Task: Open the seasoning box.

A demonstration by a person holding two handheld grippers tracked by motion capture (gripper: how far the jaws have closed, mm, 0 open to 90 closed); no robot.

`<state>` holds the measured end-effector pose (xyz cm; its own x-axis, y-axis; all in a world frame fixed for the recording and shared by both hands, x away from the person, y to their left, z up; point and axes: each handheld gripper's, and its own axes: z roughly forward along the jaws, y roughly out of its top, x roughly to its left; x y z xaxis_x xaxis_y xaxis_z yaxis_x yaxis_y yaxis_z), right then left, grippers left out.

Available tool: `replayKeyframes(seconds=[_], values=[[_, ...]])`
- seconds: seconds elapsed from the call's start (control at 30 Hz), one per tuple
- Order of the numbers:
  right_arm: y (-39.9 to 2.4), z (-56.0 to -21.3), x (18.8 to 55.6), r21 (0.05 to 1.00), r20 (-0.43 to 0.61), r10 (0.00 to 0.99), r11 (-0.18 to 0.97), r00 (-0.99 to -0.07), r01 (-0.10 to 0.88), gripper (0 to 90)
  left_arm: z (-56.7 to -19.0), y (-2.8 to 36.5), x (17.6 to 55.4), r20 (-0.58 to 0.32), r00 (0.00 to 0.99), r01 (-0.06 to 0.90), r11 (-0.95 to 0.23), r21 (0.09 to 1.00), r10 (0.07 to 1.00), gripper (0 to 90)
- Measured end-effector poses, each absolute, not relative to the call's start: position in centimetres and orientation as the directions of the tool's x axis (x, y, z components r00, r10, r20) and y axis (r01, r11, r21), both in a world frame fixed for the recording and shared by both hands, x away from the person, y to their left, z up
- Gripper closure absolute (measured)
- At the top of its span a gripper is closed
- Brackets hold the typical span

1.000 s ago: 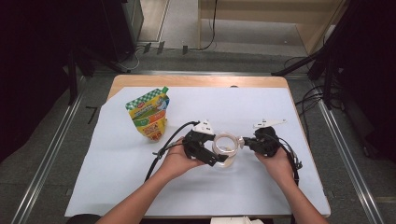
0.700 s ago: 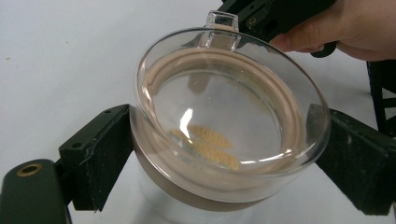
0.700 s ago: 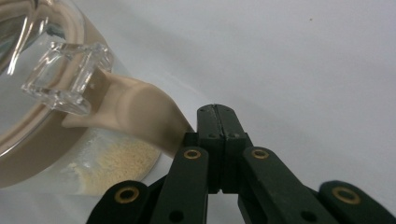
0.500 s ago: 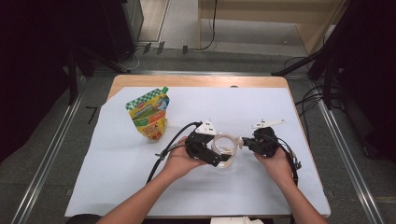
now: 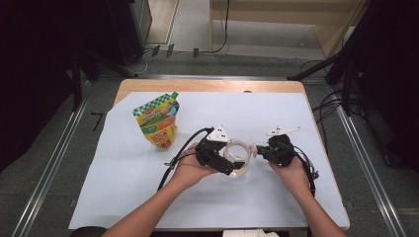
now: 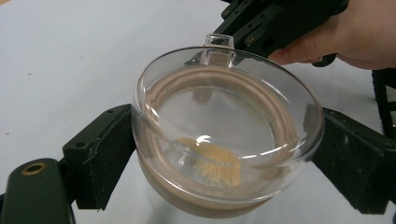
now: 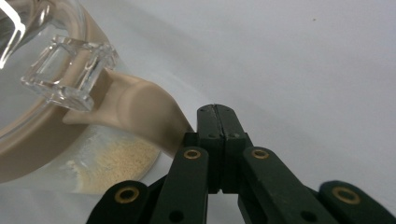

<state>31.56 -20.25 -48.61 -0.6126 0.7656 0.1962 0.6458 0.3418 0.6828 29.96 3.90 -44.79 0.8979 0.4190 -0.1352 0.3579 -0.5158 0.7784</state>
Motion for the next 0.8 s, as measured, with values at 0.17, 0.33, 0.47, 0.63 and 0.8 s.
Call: replayKeyframes(seconds=[0.17, 0.33, 0.47, 0.63, 0.8], values=[[-20.26, -48.60, 31.55, 0.682, 0.196, 0.764, 0.344, -0.615, 0.645, 90.0, -44.51, 3.89, 29.97, -0.137, 0.897, 0.360, -0.513, 0.779, 0.421, 11.2], [-20.25, -48.61, 31.55, 0.683, 0.193, 0.764, 0.346, -0.616, 0.644, 90.0, -44.46, 3.87, 30.05, -0.138, 0.897, 0.360, -0.515, 0.777, 0.419, 11.2], [-20.24, -48.62, 31.54, 0.681, 0.194, 0.763, 0.348, -0.617, 0.645, 90.0, -44.39, 3.81, 30.05, -0.135, 0.899, 0.359, -0.523, 0.773, 0.417, 11.1], [-20.19, -48.60, 31.50, 0.681, 0.190, 0.765, 0.349, -0.616, 0.644, 90.0, -44.22, 3.67, 30.00, -0.130, 0.898, 0.359, -0.531, 0.767, 0.420, 11.1], [-20.18, -48.61, 31.51, 0.681, 0.191, 0.764, 0.349, -0.617, 0.644, 90.0, -43.87, 3.53, 29.95, -0.121, 0.900, 0.349, -0.527, 0.775, 0.418, 11.1]])
